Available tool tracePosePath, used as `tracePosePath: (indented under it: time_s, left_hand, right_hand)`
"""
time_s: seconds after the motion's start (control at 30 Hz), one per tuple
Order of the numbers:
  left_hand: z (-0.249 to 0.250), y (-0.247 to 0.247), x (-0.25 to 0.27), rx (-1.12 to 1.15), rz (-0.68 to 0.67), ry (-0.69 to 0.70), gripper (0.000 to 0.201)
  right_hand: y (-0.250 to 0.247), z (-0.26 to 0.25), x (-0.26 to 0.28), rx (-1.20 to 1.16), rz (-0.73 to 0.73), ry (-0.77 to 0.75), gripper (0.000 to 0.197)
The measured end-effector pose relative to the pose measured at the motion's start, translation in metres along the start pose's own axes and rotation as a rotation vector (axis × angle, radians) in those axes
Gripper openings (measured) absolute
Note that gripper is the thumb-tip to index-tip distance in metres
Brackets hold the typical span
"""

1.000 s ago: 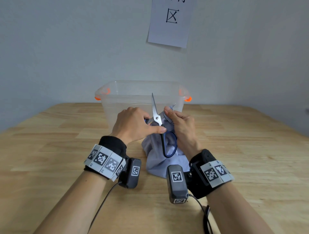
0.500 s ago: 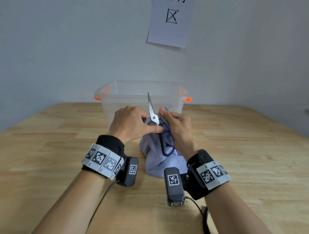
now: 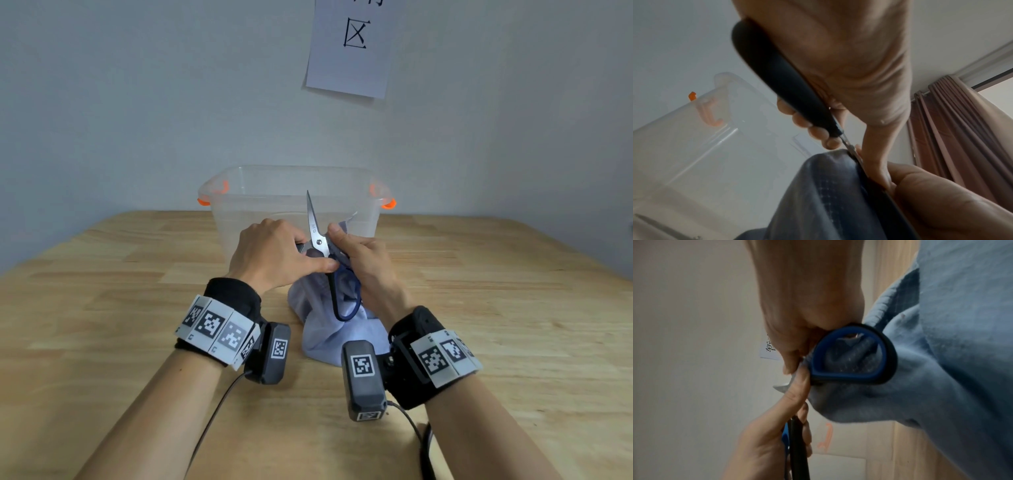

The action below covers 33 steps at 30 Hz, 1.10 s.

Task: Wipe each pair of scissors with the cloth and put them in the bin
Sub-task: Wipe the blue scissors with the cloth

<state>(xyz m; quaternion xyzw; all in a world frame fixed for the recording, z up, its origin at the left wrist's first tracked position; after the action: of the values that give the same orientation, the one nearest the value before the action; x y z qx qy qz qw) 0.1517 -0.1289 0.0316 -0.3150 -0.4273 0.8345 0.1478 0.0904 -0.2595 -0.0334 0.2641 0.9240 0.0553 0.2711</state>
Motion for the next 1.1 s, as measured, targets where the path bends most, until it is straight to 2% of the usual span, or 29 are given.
tracePosePath:
  time_s: [0.07,0.13,0.23,0.33,0.4,0.6,0.77,0.83,0.97,1.1]
  left_hand:
    - [-0.002,0.0,0.0,-0.011,0.001,-0.002,0.069]
    - [-0.002,0.001,0.001,-0.021,-0.001,-0.001,0.07]
    - [0.002,-0.001,0.001,-0.016,0.006,0.017,0.07]
    - [0.005,-0.001,0.001,-0.012,0.01,0.032,0.068]
    - [0.005,0.0,0.003,-0.02,0.002,0.038,0.069]
    - [0.005,0.003,0.001,-0.043,-0.015,0.022,0.071]
    - [-0.002,-0.002,-0.001,-0.05,-0.012,-0.011,0.069]
    - [-0.004,-0.002,0.0,-0.056,-0.022,-0.018,0.068]
    - [-0.001,0.0,0.001,-0.047,-0.026,-0.001,0.069]
    - [0.006,0.004,0.0,-0.048,-0.042,0.037,0.072]
  right_hand:
    - [0.004,-0.003,0.004,0.008,-0.058,0.041,0.041]
    - [0.001,-0.003,0.003,0.032,-0.06,0.033,0.033]
    - [0.001,-0.011,0.001,0.087,0.005,-0.091,0.049]
    - [-0.004,-0.02,0.001,0.108,0.09,-0.166,0.042]
    - [-0.01,-0.02,0.0,0.125,0.13,-0.183,0.052]
    - [-0.017,-0.011,0.0,0.108,0.25,-0.127,0.046]
    - [0.006,0.0,0.008,0.003,0.047,0.051,0.033]
    - [0.009,0.0,0.009,-0.006,0.017,0.077,0.032]
    - [0.004,-0.011,0.009,-0.03,0.121,0.009,0.03]
    - [-0.011,-0.014,0.005,0.029,0.247,-0.068,0.048]
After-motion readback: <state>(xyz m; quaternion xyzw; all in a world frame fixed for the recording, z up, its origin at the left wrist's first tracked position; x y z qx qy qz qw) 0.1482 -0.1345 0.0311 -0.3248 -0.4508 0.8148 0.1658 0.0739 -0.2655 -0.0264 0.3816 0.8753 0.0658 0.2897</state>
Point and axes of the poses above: each hand's wrist, its own x-axis away from the middle knuckle, its own y-axis out of the palm, z = x × y, the point moved 7 cm from there along -x, towards the middle knuckle, and after that the axes turned 14 degrees about -y, right-handed, at the moved point
